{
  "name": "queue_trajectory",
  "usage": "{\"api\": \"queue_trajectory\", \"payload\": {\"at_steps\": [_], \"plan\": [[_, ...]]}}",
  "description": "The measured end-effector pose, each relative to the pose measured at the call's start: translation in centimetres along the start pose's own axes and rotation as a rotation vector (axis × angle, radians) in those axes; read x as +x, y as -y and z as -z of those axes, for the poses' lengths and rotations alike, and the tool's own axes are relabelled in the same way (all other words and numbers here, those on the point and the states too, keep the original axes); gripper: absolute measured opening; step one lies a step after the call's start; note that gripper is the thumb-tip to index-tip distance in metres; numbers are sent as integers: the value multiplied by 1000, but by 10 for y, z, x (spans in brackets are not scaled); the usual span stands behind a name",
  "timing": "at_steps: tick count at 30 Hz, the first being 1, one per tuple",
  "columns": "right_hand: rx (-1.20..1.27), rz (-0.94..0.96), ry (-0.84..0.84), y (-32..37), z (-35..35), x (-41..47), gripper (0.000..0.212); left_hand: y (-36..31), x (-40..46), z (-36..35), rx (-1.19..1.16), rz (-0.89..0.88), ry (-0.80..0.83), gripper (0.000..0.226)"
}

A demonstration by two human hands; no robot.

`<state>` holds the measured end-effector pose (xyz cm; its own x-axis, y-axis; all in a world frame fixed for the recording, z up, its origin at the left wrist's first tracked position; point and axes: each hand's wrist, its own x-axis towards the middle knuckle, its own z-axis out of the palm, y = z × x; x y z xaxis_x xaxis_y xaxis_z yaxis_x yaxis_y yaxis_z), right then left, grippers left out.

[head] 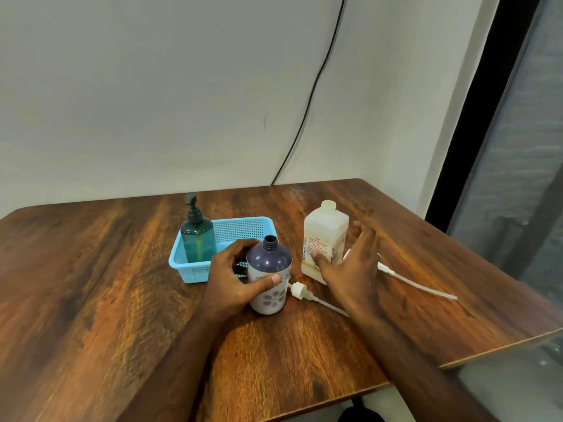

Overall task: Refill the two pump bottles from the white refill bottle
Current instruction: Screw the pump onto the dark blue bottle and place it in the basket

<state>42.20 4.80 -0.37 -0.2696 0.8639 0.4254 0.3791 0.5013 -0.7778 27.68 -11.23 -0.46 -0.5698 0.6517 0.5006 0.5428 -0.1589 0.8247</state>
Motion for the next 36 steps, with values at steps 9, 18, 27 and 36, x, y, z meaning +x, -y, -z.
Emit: {"api": "queue_trajectory", "payload": {"at_steps": [9, 18, 27, 36], "plan": [[-337, 372, 484, 25, 10, -37, 31, 0, -1, -1, -2, -17, -7, 59], [-219, 243, 498, 29, 7, -30, 27, 1, 1, 3, -10, -40, -15, 58], [466, 79, 312, 82, 35, 4, 26, 0, -1, 3, 9, -2, -10, 60], [887, 196, 146, 131, 41, 19, 19, 0, 0, 3, 28, -6, 0, 59]]}}
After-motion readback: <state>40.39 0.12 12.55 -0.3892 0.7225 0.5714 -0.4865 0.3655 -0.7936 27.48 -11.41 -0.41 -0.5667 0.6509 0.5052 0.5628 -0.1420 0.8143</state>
